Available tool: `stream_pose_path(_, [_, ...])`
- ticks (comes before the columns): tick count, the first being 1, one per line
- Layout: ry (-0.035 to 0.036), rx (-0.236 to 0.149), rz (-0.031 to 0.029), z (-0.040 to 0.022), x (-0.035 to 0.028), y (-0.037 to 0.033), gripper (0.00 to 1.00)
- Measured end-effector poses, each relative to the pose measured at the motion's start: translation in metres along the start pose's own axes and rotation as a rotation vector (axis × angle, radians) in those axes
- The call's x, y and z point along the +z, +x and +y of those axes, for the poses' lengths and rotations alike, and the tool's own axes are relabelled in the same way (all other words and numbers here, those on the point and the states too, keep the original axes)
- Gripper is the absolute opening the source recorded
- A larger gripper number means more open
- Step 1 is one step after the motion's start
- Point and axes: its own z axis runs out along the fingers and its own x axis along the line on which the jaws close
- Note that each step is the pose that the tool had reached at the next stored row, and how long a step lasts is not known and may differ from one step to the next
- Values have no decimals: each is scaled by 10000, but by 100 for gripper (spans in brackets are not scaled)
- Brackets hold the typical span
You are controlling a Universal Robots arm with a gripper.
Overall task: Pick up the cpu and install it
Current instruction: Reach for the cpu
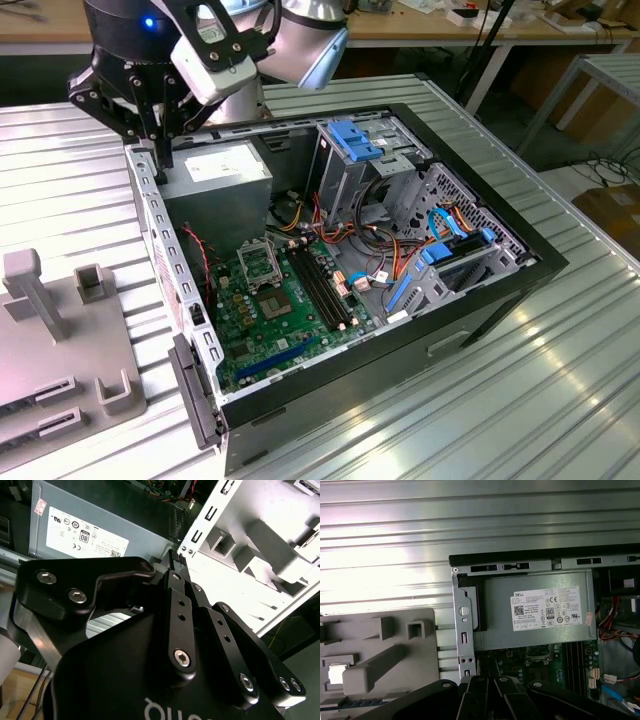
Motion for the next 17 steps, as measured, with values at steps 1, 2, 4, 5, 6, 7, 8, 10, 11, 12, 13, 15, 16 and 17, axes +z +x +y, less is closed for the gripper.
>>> stream_pose_path(1, [0,0,0,0,0,4,11])
stream_pose_path(2, [0,-1,0,-1,0,9,11])
stream_pose_path(4, [0,0,0,-2,1,20,11])
stream_pose_path(5, [0,0,0,-2,1,26,11])
stream_pose_path(6, [0,0,0,-2,1,31,11])
stream_pose_path(7, [-1,0,0,-3,2,38,11])
stream_pose_path(8, [0,0,0,-3,1,44,11])
stream_pose_path(10, [0,0,0,-4,2,55,11])
stream_pose_path(11, [0,0,0,-5,2,61,11])
stream_pose_path(12, [0,0,0,-5,2,66,11])
stream_pose_path(13, [0,0,0,-6,2,73,11])
stream_pose_path(15, [0,-1,0,-7,3,85,11])
stream_pose_path(16, [-1,0,-1,-7,4,95,11])
stream_pose_path(17, [0,0,0,-8,3,101,11])
